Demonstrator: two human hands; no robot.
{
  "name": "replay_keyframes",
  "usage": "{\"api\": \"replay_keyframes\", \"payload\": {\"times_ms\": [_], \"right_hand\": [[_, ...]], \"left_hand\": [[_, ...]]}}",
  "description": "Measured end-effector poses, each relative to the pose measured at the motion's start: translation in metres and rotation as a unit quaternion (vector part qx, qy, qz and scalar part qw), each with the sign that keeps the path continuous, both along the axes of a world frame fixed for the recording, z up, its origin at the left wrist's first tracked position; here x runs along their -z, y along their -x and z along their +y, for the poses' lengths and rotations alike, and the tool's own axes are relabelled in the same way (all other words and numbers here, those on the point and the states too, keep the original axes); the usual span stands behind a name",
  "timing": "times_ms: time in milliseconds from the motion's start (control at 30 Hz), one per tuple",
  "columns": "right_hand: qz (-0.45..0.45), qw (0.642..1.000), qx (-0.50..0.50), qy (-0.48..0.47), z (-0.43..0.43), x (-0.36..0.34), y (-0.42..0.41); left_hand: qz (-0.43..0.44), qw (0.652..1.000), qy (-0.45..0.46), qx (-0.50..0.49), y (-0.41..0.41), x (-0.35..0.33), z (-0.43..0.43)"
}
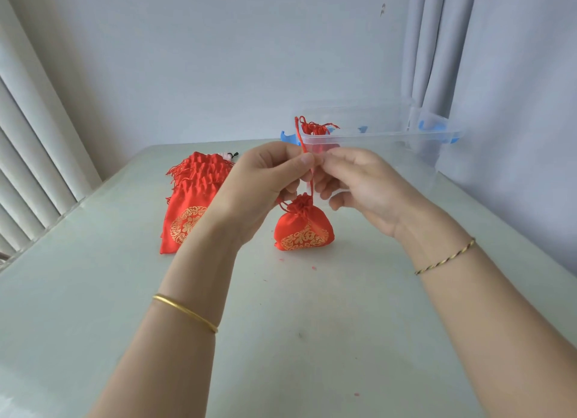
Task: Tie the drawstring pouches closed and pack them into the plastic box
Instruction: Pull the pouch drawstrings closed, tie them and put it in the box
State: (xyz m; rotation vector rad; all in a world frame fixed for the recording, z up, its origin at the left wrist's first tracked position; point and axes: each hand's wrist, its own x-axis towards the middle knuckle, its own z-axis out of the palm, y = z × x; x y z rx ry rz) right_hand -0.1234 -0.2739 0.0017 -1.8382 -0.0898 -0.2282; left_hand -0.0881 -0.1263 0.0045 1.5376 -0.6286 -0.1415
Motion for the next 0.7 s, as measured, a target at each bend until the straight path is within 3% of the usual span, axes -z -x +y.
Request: {"api": "replay_keyframes", "payload": {"times_ms": [167, 300, 433, 567, 700], "right_hand": [[-0.044, 0.996, 0.01, -0.071, -0.007, -0.011, 0.004], [0.038, 0.994, -0.091, 0.045, -0.012, -0.01, 0.01], [0.109, 0.982, -0.065, 0.137, -0.014, -0.007, 0.01], [0.022, 0.998, 0.025, 0.053, -0.012, -0.002, 0.001], [0.014, 0.997, -0.04, -0.072, 0.0, 0.006, -0.003]], "left_hand": [[0.023, 0.998, 0.065, -0.004, -0.004, 0.001, 0.003], [0.018, 0.998, 0.058, -0.016, -0.005, 0.002, 0.003], [0.011, 0.999, 0.04, -0.008, -0.002, 0.0, 0.003], [-0.083, 0.996, -0.021, 0.003, 0.001, -0.003, 0.003], [-0.236, 0.964, -0.09, -0.081, 0.003, -0.001, -0.002]]}}
